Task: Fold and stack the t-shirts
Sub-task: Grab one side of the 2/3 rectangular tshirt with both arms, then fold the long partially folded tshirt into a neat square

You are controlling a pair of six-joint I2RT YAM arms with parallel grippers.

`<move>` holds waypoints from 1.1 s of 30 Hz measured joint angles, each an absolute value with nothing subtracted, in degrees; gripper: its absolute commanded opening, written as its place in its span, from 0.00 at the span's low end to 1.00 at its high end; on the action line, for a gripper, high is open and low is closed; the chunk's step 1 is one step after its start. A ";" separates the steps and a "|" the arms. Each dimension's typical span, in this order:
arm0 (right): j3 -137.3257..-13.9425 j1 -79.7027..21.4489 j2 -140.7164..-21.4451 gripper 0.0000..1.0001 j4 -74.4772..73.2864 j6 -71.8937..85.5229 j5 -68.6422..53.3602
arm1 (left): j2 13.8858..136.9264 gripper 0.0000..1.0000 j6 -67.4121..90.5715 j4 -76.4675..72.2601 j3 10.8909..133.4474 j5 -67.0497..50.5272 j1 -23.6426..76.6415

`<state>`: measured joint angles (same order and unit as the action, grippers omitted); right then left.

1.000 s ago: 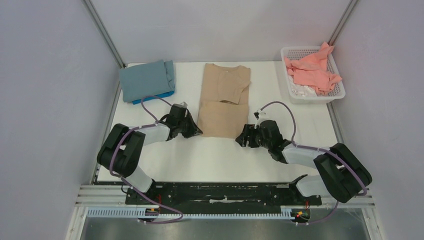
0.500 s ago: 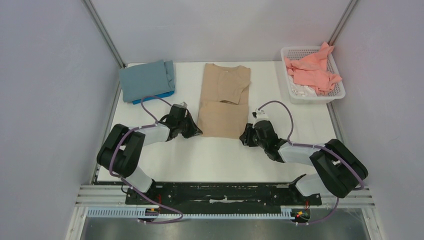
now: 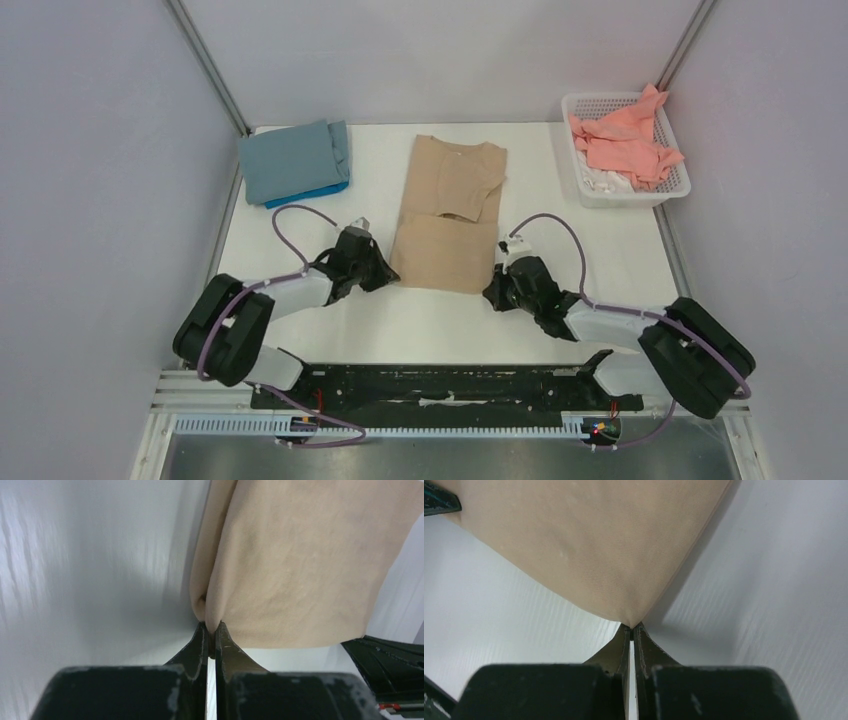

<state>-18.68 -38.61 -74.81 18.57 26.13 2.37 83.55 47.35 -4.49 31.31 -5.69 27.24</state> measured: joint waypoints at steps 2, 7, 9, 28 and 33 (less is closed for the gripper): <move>-16.12 -40.05 -70.46 0.00 16.80 25.41 2.07 | 79.50 0.02 48.47 -4.25 27.79 -4.69 29.69; -8.32 -43.79 -56.71 0.00 12.78 24.77 -1.50 | 64.58 0.02 54.11 -0.49 17.74 -1.02 39.33; -5.23 -45.41 -50.48 0.00 11.25 24.86 -3.90 | 58.70 0.02 56.25 3.36 15.40 0.14 42.65; -9.47 -53.04 -37.56 0.00 2.50 24.99 -5.50 | 33.54 0.02 59.31 22.00 16.23 1.96 46.54; -19.73 -53.04 -40.77 0.00 -0.47 23.86 -1.41 | 38.41 0.02 58.59 23.11 25.65 5.96 46.63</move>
<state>-19.73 -53.04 -40.77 -0.47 23.86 -1.41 38.41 58.59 23.11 25.65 5.96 46.63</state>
